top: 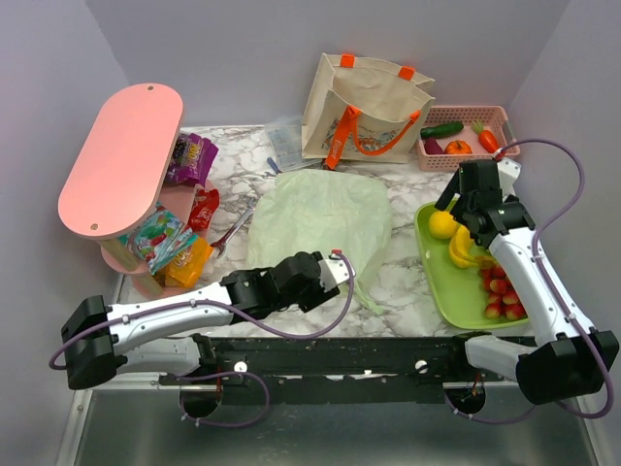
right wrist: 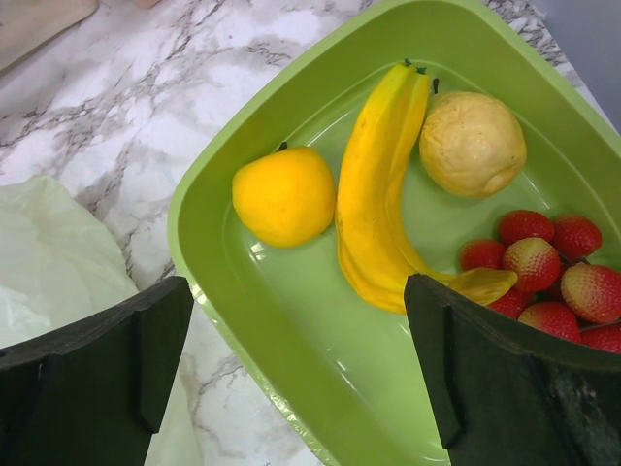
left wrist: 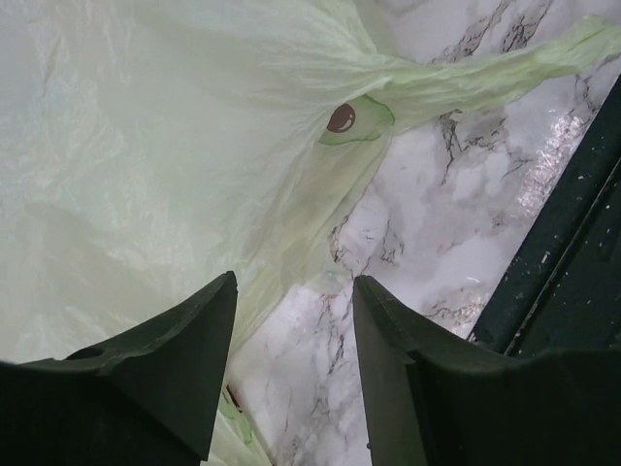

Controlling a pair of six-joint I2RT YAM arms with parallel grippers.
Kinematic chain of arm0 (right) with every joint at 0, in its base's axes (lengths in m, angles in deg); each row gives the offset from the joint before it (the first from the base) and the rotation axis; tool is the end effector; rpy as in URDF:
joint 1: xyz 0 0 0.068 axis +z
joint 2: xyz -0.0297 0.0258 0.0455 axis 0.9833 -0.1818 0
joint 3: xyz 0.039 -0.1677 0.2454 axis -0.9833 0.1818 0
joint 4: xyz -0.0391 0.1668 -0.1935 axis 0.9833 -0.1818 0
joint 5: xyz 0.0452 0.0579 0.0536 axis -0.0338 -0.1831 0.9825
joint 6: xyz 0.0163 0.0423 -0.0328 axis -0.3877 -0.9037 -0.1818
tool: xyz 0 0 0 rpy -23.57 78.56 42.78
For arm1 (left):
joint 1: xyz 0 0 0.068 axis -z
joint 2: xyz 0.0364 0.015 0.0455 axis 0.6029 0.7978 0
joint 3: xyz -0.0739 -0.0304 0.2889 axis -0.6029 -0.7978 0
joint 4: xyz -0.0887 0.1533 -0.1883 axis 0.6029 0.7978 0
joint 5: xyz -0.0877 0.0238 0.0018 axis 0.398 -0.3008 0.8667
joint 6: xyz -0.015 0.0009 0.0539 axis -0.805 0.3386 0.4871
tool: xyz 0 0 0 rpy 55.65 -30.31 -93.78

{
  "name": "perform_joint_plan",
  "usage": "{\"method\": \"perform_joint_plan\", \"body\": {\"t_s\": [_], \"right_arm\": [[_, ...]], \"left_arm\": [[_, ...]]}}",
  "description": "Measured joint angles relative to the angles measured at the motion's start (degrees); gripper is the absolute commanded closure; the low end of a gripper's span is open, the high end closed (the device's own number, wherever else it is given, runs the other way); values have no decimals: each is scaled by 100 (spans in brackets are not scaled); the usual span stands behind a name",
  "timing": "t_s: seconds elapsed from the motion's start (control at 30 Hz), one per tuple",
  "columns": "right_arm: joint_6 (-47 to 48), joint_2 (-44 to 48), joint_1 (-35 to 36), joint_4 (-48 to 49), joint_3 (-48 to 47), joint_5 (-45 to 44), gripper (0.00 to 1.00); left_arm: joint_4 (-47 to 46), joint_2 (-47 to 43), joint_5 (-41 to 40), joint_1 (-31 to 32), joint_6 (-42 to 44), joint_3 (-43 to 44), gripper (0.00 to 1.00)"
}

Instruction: Place the food into the grocery bag and tie it

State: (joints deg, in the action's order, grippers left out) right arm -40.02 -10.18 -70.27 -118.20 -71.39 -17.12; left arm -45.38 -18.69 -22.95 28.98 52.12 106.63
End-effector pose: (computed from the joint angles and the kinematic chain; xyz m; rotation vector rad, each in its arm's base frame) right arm 0.2276 0.0177 0.3496 0.6967 2.1497 -0.2294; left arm 0.0972 -0.2016 0.2791 1.2277 1.9073 -0.3712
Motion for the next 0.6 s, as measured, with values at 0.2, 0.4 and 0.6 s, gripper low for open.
{"method": "perform_joint_plan", "body": {"t_s": [0.2,0.4,0.6], "right_arm": [[-15,118,0,-2,0,205,0],[-26,254,0,-9,0,391,0],[-114,407,0,-44,0,833,0]], "left_arm": [[-457,417,-177,144,57,2,4],[-813,1084,-638,328,-168,4,9],[-1401,1519,-1373,393,-229,-11,13]]}}
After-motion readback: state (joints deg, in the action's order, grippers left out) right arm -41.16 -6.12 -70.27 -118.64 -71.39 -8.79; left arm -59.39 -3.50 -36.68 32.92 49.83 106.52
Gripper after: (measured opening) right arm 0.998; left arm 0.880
